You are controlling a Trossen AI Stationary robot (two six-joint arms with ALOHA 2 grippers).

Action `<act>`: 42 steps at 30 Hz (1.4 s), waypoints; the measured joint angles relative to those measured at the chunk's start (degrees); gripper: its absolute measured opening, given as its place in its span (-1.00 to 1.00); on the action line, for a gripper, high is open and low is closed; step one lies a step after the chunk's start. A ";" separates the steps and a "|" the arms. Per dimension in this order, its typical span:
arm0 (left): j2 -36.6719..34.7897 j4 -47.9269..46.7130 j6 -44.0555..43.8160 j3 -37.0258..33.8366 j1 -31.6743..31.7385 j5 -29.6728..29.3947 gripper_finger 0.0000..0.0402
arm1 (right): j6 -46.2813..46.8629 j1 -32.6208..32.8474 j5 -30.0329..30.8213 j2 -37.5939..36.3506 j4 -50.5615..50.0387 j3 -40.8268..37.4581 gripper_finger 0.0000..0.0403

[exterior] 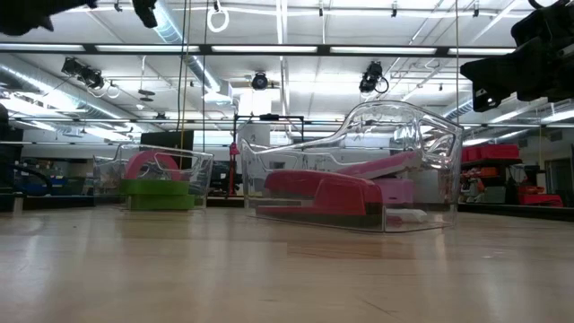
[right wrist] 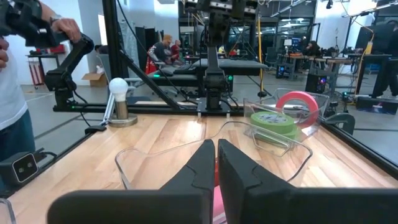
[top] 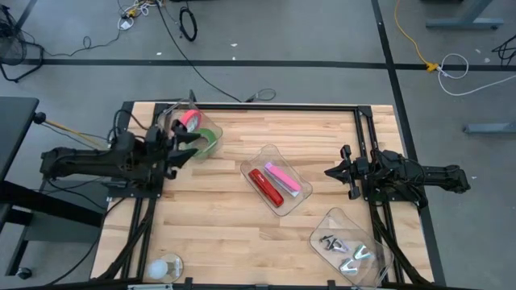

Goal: Pick and place Stapler, Stapler remover, tape
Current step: Return to Home Position

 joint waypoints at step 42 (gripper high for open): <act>-29.82 -4.00 2.13 -20.00 -1.75 -4.06 0.15 | 0.00 -0.01 0.00 0.00 0.01 0.02 -0.89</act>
